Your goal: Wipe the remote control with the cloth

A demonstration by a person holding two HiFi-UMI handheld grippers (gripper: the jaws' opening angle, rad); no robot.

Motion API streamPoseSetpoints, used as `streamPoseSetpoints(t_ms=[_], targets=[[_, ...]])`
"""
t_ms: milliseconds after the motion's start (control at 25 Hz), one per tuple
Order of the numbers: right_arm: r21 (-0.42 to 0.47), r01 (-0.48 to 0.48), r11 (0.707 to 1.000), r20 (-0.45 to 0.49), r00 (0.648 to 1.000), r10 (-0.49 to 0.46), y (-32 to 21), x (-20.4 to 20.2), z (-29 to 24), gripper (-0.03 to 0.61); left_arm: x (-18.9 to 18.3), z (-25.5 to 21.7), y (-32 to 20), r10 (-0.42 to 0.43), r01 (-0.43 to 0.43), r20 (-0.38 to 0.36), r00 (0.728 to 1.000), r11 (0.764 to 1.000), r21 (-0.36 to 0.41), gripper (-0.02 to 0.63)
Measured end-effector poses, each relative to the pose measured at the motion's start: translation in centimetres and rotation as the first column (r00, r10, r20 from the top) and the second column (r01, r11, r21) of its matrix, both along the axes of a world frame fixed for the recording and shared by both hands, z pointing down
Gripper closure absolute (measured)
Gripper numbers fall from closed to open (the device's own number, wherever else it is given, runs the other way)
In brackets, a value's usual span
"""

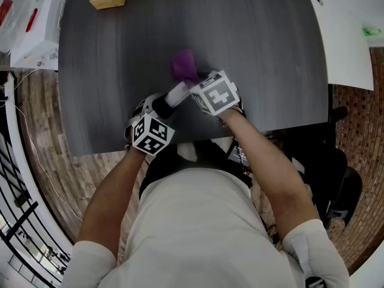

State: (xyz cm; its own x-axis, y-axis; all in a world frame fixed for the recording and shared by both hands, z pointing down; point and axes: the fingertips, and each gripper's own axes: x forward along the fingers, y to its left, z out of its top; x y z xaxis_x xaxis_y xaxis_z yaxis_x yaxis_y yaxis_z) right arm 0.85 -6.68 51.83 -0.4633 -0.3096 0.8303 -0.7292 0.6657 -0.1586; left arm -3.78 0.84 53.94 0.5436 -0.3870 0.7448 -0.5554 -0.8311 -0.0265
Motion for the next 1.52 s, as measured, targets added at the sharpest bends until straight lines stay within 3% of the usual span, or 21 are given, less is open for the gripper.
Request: streamPoseSetpoints(t_ms=[320, 440, 600, 840, 1160, 1520], targets=[[0.004, -0.029, 1.0, 0.086, 0.996, 0.029, 0.3, 0.1, -3.2, 0.488, 0.1, 0.2, -0.1, 0.007, -0.009, -0.029, 1.0, 0.999, -0.042, 0.403], [-0.009, 0.086, 0.996, 0.115, 0.99, -0.084, 3.4, -3.1, -3.6, 0.488, 0.1, 0.3, -0.1, 0.001, -0.003, -0.033, 0.999, 0.999, -0.043, 0.403], [-0.035, 0.219, 0.975, 0.084, 0.973, -0.216, 7.4, -6.0, -1.7, 0.488, 0.2, 0.3, 0.0, -0.001, -0.001, -0.043, 0.999, 0.999, -0.047, 0.403], [-0.044, 0.174, 0.984, 0.058, 0.984, -0.171, 7.0, -4.1, 0.2, 0.488, 0.3, 0.4, 0.0, -0.011, 0.007, -0.059, 0.998, 0.999, -0.052, 0.405], [0.045, 0.21, 0.977, -0.048, 0.977, -0.208, 6.1, -1.8, 0.1, 0.488, 0.2, 0.5, 0.1, -0.011, 0.003, -0.091, 0.996, 0.996, -0.09, 0.405], [0.066, 0.059, 0.996, -0.092, 0.994, -0.053, 2.8, 3.2, 0.2, 0.488, 0.1, 0.4, 0.0, -0.01, -0.007, -0.123, 0.992, 0.991, -0.135, 0.405]])
